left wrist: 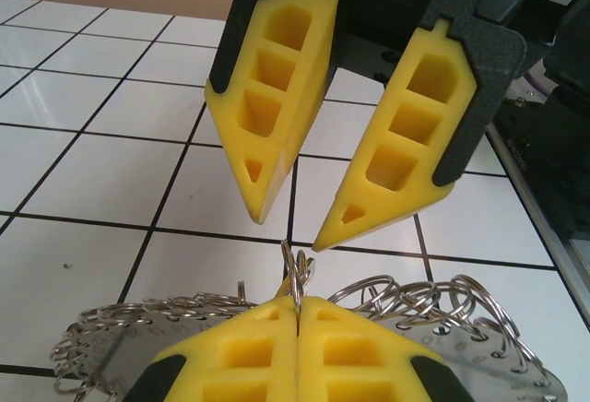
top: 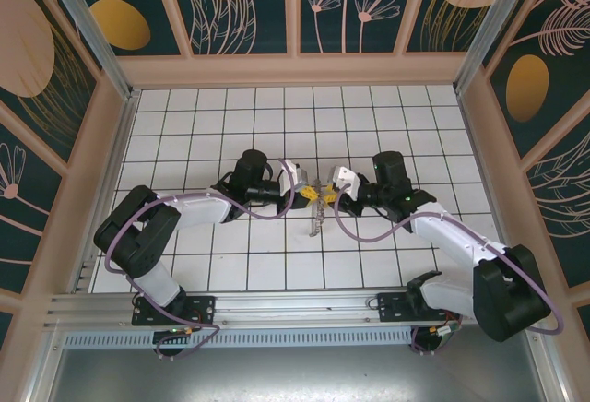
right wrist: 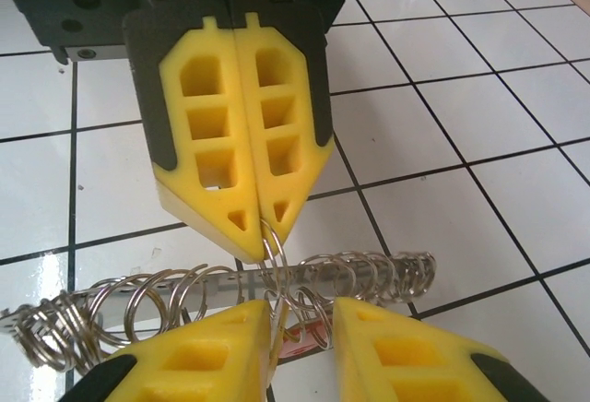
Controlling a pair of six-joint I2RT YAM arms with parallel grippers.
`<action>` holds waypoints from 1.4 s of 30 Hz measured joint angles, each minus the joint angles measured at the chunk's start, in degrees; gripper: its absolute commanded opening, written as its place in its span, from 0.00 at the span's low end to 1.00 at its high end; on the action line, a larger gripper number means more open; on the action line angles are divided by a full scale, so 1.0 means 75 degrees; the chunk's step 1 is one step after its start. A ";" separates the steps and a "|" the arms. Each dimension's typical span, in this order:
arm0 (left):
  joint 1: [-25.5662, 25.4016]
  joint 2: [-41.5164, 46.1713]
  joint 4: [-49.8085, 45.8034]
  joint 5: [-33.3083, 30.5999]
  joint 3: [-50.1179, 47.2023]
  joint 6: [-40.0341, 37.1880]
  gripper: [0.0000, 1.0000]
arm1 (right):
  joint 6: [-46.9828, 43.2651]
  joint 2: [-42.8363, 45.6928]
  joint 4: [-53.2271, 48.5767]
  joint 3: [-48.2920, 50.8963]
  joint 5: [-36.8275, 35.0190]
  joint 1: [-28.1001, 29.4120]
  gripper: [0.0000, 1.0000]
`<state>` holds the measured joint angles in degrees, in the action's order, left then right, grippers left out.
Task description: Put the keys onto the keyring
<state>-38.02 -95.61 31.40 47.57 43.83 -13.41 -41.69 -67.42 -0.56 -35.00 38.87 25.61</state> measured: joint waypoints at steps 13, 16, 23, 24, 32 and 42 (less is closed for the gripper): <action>0.0000 -0.0003 0.0000 0.0009 0.0006 0.0026 0.00 | -0.0029 -0.0140 -0.0020 -0.0219 0.0230 0.0017 0.19; 0.0000 -0.0003 0.0000 0.0006 0.0017 0.0032 0.00 | -0.0029 -0.0219 -0.0023 -0.0256 0.0259 0.0052 0.21; 0.0000 -0.0003 0.0000 0.0009 0.0061 0.0055 0.00 | -0.0064 -0.0236 -0.0073 -0.0259 0.0262 0.0070 0.22; 0.0000 -0.0003 0.0000 0.0009 0.0064 0.0055 0.00 | -0.0073 -0.0248 -0.0079 -0.0259 0.0262 0.0073 0.22; 0.0003 -0.0003 -0.0003 0.0169 0.0070 0.0058 0.00 | -0.0152 -0.0498 -0.0087 -0.0353 0.0268 0.0152 0.15; 0.0012 -0.0003 -0.0204 -0.0041 0.0143 0.0052 0.07 | -0.0055 -0.0504 -0.0181 -0.0370 0.0213 0.0157 0.00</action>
<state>-37.93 -95.64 29.87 47.27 44.91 -13.02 -42.11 -71.20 -1.91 -37.78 40.47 26.79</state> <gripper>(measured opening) 0.054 0.047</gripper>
